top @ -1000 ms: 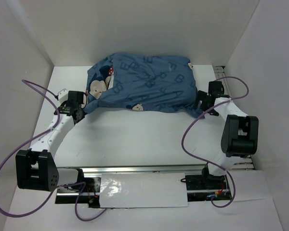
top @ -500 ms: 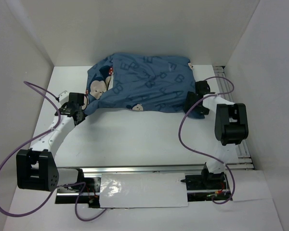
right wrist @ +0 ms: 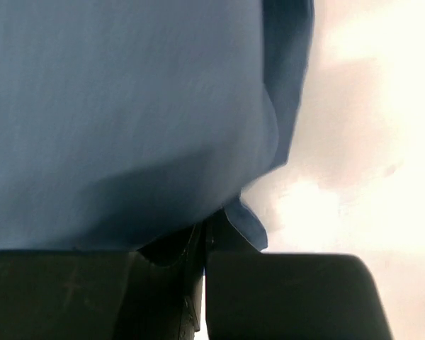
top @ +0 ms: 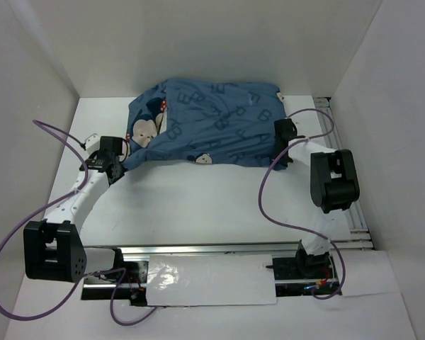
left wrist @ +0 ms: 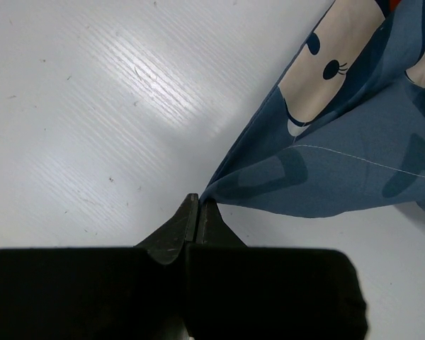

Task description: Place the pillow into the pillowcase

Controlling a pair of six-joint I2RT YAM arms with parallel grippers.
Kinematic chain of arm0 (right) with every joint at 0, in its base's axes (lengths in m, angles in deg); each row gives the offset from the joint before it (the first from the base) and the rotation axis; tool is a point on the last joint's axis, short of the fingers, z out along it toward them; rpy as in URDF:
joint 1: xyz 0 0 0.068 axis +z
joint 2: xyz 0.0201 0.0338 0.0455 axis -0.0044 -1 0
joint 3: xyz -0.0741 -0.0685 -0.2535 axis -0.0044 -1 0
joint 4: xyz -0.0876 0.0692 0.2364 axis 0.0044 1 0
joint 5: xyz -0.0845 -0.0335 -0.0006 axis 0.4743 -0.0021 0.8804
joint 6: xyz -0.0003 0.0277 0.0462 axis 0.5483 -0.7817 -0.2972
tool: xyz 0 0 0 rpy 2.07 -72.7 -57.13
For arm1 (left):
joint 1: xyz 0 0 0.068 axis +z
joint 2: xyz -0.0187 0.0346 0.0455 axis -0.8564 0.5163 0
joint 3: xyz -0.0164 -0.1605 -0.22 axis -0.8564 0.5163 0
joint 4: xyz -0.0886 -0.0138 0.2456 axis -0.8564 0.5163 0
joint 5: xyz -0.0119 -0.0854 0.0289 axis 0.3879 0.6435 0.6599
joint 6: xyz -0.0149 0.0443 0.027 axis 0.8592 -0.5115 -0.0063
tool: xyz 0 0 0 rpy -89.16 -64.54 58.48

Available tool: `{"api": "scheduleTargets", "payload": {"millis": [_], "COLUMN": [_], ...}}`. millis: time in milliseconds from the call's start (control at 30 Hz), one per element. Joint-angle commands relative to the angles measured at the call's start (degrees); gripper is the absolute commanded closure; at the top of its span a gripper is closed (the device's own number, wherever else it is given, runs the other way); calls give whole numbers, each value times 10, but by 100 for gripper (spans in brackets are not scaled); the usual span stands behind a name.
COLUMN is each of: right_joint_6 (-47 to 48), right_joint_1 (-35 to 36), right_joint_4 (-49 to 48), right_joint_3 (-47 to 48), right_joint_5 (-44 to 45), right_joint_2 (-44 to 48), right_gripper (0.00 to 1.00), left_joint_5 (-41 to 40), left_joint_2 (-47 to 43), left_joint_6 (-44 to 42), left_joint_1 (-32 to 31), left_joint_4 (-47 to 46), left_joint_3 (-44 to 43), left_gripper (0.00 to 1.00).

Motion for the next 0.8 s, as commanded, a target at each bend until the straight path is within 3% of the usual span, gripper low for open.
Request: {"api": "scheduleTargets", "payload": {"millis": [0, 100, 167, 200, 433, 533, 567, 633, 767], "right_joint_6": [-1, 72, 142, 155, 234, 240, 240, 224, 217], "right_joint_1": [42, 61, 69, 69, 113, 141, 146, 154, 159], "right_joint_4": [-7, -87, -137, -121, 8, -42, -71, -162, -219], "right_joint_3": [-24, 11, 47, 132, 588, 723, 738, 750, 784], "right_joint_5": [98, 182, 162, 147, 37, -48, -117, -138, -197], "right_joint_2": [69, 206, 278, 284, 198, 173, 173, 180, 168], "right_gripper": [100, 100, 100, 100, 100, 100, 100, 100, 100], "left_joint_5": [-18, -12, 1, 1, 8, 23, 30, 30, 36], "left_joint_2": [-16, -11, -11, -11, -17, -9, -3, 3, 26], "left_joint_6": [-10, -15, -21, -26, -37, -37, -37, -31, -23], "left_joint_1": [4, 4, 4, 4, 4, 9, 9, 9, 16], "left_joint_4": [-6, -13, -19, -19, -25, -25, -25, -25, -37], "left_joint_3": [-10, -24, -38, -46, -140, -162, -162, -155, -127], "left_gripper": [100, 100, 100, 100, 100, 100, 100, 100, 100]}}
